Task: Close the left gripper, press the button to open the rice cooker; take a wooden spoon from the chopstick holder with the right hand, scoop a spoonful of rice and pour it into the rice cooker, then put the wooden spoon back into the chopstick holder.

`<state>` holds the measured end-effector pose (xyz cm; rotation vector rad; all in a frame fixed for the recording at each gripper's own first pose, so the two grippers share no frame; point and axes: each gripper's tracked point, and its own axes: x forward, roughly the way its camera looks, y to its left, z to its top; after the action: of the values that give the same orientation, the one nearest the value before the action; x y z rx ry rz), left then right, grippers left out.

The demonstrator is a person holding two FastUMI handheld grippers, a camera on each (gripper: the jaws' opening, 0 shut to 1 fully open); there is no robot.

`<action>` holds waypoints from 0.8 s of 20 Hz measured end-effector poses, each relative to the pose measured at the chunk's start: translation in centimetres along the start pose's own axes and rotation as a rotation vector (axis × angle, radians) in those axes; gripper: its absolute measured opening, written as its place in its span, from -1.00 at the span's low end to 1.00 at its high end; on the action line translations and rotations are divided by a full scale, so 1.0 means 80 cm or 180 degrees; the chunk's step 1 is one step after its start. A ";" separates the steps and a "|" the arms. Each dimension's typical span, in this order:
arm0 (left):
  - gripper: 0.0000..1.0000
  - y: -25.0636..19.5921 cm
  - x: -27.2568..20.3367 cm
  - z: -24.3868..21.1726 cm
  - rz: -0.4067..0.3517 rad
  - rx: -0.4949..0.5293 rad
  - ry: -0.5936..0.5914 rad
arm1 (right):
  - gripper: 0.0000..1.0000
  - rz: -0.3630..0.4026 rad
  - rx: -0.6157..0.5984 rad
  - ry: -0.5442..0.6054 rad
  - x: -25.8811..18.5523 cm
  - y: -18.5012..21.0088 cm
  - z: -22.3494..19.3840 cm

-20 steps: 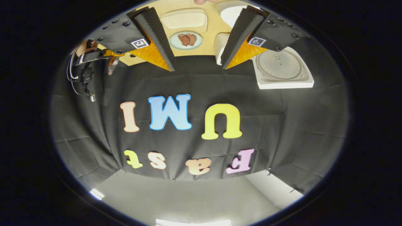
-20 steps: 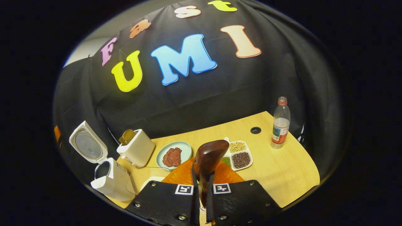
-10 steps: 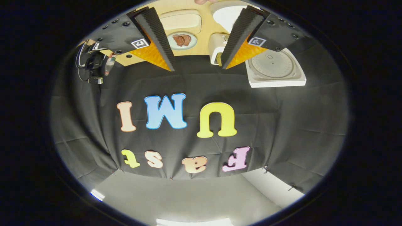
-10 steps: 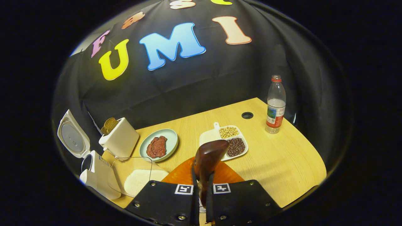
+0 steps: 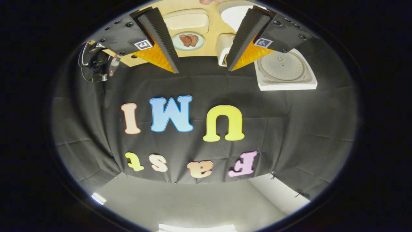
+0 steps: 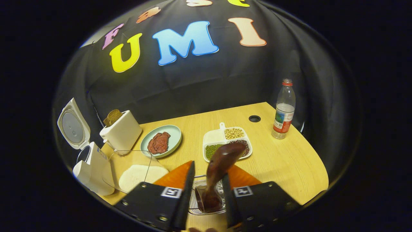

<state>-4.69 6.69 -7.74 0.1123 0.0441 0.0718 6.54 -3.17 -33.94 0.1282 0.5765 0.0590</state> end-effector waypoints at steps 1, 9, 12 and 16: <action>1.00 -0.003 0.002 0.001 -0.0015 -0.0004 -0.0013 | 0.48 -0.0099 -0.0037 -0.0023 -0.009 -0.011 0.008; 1.00 -0.007 0.012 0.003 -0.0074 -0.0028 -0.0016 | 0.99 -0.0381 -0.0078 -0.0636 -0.073 -0.048 0.114; 0.90 0.013 0.023 0.010 -0.0025 -0.0131 -0.0013 | 0.99 -0.0296 -0.0001 -0.0822 -0.098 -0.027 0.163; 0.97 0.080 0.045 0.031 0.0249 -0.0295 0.0012 | 0.99 -0.0195 0.0007 -0.0964 -0.118 0.001 0.201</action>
<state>-1.44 13.06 -4.68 0.0211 0.0400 0.1520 7.43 -5.66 -15.52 0.1189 0.2780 -0.0207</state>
